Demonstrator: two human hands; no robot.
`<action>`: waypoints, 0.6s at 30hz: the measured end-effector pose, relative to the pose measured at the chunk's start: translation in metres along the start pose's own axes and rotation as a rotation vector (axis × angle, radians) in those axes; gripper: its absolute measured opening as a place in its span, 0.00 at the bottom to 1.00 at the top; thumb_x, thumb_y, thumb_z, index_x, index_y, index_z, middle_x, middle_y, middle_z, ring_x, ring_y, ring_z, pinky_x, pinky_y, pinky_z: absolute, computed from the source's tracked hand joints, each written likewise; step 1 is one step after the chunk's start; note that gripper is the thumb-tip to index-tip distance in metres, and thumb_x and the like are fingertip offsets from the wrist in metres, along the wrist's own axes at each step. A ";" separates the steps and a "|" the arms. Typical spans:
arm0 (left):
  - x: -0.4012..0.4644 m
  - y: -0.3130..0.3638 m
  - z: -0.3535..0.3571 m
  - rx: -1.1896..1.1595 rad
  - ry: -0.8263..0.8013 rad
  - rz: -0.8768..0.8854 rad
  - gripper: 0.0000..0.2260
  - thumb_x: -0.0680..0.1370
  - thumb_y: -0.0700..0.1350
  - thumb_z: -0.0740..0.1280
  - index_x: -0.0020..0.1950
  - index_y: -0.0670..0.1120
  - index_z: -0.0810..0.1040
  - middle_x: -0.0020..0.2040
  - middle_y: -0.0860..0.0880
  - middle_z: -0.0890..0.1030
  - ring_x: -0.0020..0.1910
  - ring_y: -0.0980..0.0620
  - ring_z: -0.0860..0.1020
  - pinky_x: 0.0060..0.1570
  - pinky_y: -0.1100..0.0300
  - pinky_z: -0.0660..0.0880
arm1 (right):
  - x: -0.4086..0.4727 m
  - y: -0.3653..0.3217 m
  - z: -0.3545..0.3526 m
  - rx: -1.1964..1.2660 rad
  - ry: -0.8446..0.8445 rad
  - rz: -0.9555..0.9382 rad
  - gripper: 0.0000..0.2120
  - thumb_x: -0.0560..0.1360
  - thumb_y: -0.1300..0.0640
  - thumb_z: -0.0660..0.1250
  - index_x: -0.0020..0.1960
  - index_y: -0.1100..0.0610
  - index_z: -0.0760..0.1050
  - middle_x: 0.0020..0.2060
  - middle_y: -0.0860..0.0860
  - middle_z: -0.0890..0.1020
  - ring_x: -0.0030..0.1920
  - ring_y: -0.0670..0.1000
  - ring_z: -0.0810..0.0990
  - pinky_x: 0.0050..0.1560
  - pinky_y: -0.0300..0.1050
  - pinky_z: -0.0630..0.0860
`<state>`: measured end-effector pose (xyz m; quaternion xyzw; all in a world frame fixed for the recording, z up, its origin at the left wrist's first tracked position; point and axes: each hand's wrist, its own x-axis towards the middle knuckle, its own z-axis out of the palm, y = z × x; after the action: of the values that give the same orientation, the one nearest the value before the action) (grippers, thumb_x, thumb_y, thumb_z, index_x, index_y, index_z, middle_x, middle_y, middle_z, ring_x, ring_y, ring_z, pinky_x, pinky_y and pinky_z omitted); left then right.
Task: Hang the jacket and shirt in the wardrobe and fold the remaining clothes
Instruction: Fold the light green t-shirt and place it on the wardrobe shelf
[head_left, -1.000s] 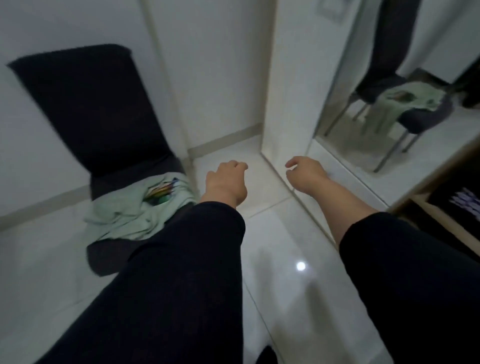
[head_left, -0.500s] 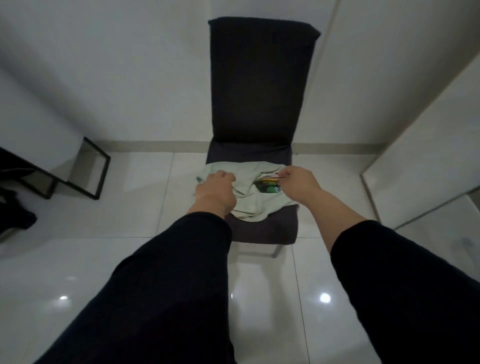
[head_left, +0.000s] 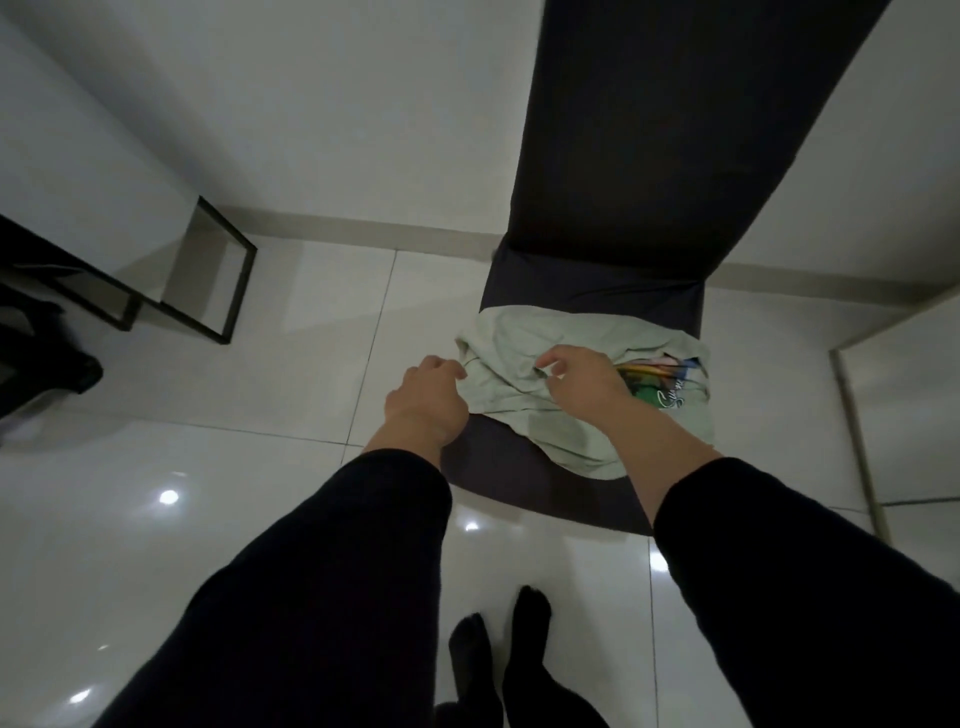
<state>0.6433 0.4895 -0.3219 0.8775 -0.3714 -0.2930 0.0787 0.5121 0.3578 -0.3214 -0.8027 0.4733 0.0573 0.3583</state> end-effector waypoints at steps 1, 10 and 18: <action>0.014 -0.005 0.010 -0.033 0.000 -0.009 0.22 0.76 0.37 0.57 0.69 0.50 0.69 0.71 0.49 0.66 0.68 0.47 0.67 0.64 0.48 0.69 | 0.014 0.002 0.009 -0.001 -0.007 0.000 0.14 0.76 0.63 0.61 0.58 0.51 0.77 0.55 0.53 0.80 0.50 0.52 0.78 0.48 0.39 0.73; 0.121 -0.057 0.110 -0.389 -0.169 -0.293 0.31 0.82 0.55 0.54 0.77 0.39 0.49 0.75 0.37 0.62 0.73 0.40 0.63 0.69 0.52 0.61 | 0.126 0.031 0.104 -0.241 0.011 -0.120 0.20 0.77 0.56 0.63 0.69 0.51 0.67 0.63 0.54 0.75 0.62 0.56 0.73 0.60 0.49 0.72; 0.160 -0.047 0.136 -0.733 -0.042 -0.270 0.22 0.81 0.49 0.58 0.73 0.42 0.63 0.68 0.41 0.72 0.66 0.42 0.72 0.67 0.53 0.67 | 0.154 0.042 0.126 -0.392 0.172 -0.094 0.19 0.77 0.44 0.62 0.68 0.44 0.71 0.63 0.50 0.73 0.63 0.55 0.69 0.60 0.54 0.70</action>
<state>0.6824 0.4215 -0.5227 0.8260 -0.1249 -0.4319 0.3401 0.5939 0.3141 -0.5025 -0.8801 0.4440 0.0629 0.1562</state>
